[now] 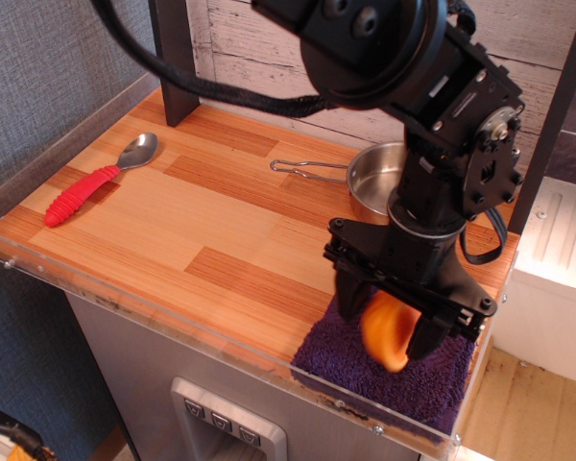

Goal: Placed the orange object on top of the purple towel

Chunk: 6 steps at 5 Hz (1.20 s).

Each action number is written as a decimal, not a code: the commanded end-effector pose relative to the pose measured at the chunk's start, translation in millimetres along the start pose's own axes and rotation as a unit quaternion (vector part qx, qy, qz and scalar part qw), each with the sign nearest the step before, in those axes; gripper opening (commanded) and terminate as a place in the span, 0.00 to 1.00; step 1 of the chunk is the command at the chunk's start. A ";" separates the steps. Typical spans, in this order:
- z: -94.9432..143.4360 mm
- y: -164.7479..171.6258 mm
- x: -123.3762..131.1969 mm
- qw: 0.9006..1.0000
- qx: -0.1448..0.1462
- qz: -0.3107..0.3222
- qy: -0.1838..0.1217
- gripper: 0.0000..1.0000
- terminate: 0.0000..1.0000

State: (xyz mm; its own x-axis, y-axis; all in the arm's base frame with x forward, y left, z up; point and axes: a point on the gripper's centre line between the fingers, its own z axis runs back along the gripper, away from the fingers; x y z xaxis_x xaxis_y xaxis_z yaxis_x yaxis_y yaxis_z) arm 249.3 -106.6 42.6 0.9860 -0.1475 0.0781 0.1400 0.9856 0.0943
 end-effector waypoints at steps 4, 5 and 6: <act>87.2 97.9 15.7 0.993 -0.046 0.072 -0.082 1.00 0.00; 76.7 105.7 10.7 0.994 -0.053 0.069 -0.066 1.00 0.00; 75.8 109.4 8.2 0.998 -0.048 0.032 -0.034 1.00 0.00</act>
State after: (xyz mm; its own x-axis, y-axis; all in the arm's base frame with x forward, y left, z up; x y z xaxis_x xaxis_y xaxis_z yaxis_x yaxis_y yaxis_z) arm 275.2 -21.4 112.3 0.9901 -0.0865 0.1105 0.0885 0.9960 -0.0128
